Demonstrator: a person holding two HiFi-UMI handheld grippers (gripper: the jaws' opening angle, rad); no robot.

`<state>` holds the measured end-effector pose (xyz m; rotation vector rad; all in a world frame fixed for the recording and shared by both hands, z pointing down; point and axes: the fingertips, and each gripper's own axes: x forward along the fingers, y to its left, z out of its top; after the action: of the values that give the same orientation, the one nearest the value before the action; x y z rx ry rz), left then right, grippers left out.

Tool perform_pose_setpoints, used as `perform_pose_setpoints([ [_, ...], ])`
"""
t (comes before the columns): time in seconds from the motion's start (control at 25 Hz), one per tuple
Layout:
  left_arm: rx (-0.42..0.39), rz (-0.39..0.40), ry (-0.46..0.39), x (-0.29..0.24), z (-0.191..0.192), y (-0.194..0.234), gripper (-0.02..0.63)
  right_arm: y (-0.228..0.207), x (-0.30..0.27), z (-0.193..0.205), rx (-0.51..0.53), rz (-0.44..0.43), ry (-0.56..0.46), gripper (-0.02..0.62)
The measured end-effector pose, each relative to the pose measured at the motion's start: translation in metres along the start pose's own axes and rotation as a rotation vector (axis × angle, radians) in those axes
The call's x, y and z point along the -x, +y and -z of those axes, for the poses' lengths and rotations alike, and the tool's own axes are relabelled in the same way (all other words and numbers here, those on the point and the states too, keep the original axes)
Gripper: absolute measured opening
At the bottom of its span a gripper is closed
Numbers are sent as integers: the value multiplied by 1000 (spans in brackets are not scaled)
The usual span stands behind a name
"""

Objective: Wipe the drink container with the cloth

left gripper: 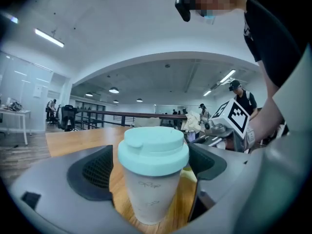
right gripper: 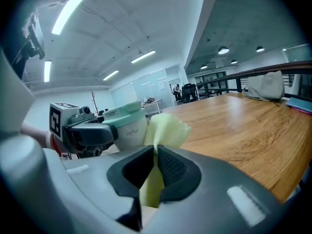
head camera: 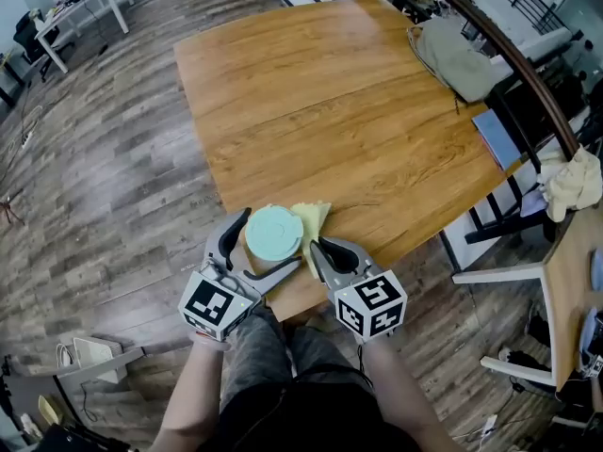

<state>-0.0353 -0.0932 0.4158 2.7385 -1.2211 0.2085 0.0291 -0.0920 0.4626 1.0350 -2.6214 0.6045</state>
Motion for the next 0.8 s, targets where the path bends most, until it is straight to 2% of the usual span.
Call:
perform_pose_setpoints([
  [0.32, 37, -275, 6, -8, -4, 6, 463, -3, 18, 3, 22, -15, -5, 34],
  [0.48, 19, -370, 27, -9, -5, 9, 463, -6, 27, 7, 27, -14, -2, 34],
  [0.64, 9, -397, 20, -11, -8, 11, 463, -9, 31, 9, 25, -15, 2, 34],
  [0.8, -3, -340, -5, -9, -8, 10, 463, -7, 29, 6, 23, -24, -2, 34],
])
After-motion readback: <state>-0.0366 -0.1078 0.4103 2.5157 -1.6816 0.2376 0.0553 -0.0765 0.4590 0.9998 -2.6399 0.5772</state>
